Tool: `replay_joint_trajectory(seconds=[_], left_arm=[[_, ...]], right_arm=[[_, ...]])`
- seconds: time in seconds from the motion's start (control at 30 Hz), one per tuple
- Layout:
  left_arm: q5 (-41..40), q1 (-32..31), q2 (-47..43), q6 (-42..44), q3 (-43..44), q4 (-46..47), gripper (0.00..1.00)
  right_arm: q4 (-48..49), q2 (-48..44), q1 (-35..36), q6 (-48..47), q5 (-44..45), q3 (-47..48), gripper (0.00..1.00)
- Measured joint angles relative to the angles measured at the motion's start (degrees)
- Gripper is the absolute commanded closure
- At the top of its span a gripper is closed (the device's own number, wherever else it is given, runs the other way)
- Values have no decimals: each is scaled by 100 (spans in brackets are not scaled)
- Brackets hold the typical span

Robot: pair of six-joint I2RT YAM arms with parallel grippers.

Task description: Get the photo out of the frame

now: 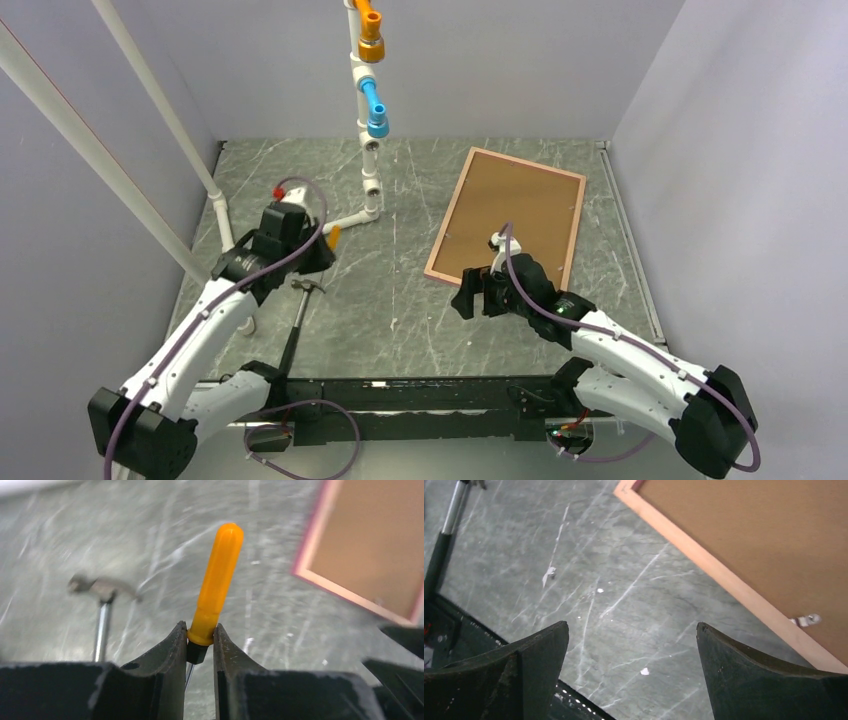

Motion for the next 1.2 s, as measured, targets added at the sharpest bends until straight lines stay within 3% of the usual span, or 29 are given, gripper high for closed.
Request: replay_joint_trajectory(seconds=[0.27,0.43,0.7,0.9,1.2], left_arm=[[1421,-769,1711,1843,2013,824,100],[1910,-1270,2369,2820,2050,1207,100],[3211,-1613,2376,3727,1626,1281,100],[3838,-1755,2210,3958,1486,1329,100],[4280,-1818,2114,4019,1419,1528,100]], right_arm=[[-507,-149,-168,146,566,398,1],[-710,-138,-413,125,295,767,2],[-195,-702,-970,-118,-2013,839,3],[907,-107,-1733,385,-3670,1180,10],[2041,831,-1858,1051,-4621,1176,16]])
